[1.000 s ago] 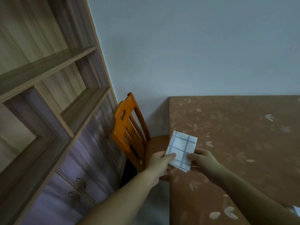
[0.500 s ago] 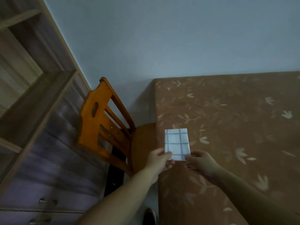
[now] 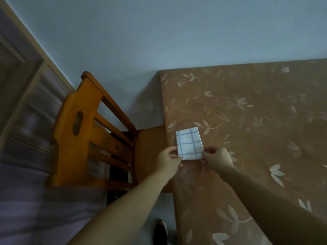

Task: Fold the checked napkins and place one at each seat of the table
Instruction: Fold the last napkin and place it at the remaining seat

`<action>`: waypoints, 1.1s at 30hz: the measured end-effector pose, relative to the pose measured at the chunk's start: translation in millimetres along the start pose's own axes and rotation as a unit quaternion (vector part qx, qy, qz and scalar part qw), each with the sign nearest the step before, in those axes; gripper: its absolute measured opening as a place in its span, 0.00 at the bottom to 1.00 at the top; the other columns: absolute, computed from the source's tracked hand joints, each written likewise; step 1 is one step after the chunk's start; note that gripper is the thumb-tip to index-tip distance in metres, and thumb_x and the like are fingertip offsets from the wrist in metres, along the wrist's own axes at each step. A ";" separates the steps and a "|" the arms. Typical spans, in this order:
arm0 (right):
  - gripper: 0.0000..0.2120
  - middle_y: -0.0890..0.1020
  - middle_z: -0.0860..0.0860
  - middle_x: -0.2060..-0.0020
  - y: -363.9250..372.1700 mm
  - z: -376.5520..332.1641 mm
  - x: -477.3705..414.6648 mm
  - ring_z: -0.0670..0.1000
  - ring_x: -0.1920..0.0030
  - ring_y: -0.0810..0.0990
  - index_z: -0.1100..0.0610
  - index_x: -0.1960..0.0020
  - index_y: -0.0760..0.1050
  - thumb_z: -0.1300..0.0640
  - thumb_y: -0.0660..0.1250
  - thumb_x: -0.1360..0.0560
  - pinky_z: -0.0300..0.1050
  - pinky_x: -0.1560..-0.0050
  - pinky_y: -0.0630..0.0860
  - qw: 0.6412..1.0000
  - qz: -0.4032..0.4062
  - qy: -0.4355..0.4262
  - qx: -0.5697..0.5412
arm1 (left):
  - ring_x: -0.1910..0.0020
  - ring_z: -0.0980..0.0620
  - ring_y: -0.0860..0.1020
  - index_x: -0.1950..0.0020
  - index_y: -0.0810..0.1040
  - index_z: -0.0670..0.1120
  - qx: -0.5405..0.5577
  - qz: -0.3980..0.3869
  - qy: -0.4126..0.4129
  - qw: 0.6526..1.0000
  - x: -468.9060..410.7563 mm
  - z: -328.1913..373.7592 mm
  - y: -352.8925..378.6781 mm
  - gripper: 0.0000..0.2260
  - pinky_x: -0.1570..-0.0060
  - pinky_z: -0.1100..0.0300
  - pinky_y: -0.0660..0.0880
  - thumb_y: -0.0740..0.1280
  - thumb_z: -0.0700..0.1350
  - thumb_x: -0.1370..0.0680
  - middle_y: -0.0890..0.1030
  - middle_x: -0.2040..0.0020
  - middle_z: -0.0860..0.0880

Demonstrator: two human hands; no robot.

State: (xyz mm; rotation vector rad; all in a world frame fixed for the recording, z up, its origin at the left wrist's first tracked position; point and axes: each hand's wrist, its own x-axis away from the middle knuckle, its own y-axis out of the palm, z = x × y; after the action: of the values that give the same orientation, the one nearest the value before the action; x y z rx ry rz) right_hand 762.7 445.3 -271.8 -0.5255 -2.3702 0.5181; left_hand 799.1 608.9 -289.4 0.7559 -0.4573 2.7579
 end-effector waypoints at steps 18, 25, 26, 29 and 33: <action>0.09 0.85 0.53 0.64 27.7 -15.7 -28.8 0.54 0.58 0.85 0.50 0.58 0.78 0.63 0.67 0.26 0.54 0.50 0.83 0.999 0.028 0.008 -0.040 | 0.56 0.52 0.82 0.38 0.78 0.48 -0.097 0.069 0.063 0.991 -35.1 -2.8 -14.5 0.15 0.53 0.57 0.81 0.71 0.45 0.24 0.83 0.53 0.50; 0.10 0.82 0.47 0.56 13.2 -23.7 -15.9 0.50 0.55 0.82 0.53 0.46 0.78 0.50 0.67 0.25 0.48 0.55 0.79 0.997 0.054 -0.053 0.013 | 0.59 0.59 0.76 0.36 0.74 0.50 -0.110 0.100 0.068 0.987 -26.2 -2.1 -23.8 0.17 0.56 0.65 0.74 0.71 0.47 0.24 0.76 0.58 0.56; 0.10 0.81 0.46 0.56 7.9 -26.2 -12.8 0.50 0.55 0.81 0.52 0.47 0.77 0.50 0.67 0.25 0.48 0.55 0.79 0.996 0.067 -0.058 0.012 | 0.59 0.59 0.75 0.36 0.74 0.50 -0.108 0.111 0.069 0.985 -24.4 -2.0 -26.8 0.17 0.57 0.65 0.73 0.70 0.47 0.24 0.76 0.58 0.56; 0.05 0.79 0.44 0.59 -3.6 -26.4 -4.7 0.48 0.57 0.80 0.50 0.49 0.75 0.52 0.65 0.24 0.46 0.56 0.78 0.993 0.092 -0.077 0.016 | 0.59 0.60 0.75 0.37 0.75 0.51 -0.105 0.132 0.068 0.983 -20.1 -3.1 -32.0 0.15 0.58 0.66 0.72 0.70 0.47 0.24 0.76 0.57 0.57; 0.05 0.81 0.45 0.61 2.5 -13.7 -4.2 0.51 0.57 0.81 0.53 0.53 0.78 0.52 0.66 0.25 0.52 0.54 0.81 0.994 0.075 -0.073 0.035 | 0.57 0.58 0.76 0.42 0.78 0.49 -0.110 0.125 0.070 0.984 -17.3 -11.3 -27.4 0.10 0.60 0.68 0.70 0.70 0.48 0.23 0.77 0.57 0.56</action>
State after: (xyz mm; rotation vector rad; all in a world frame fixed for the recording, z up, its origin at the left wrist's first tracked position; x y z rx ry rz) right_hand 775.3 448.5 -265.3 -0.6583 -2.4524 0.7274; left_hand 817.0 635.5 -301.4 0.4748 -0.8624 2.8957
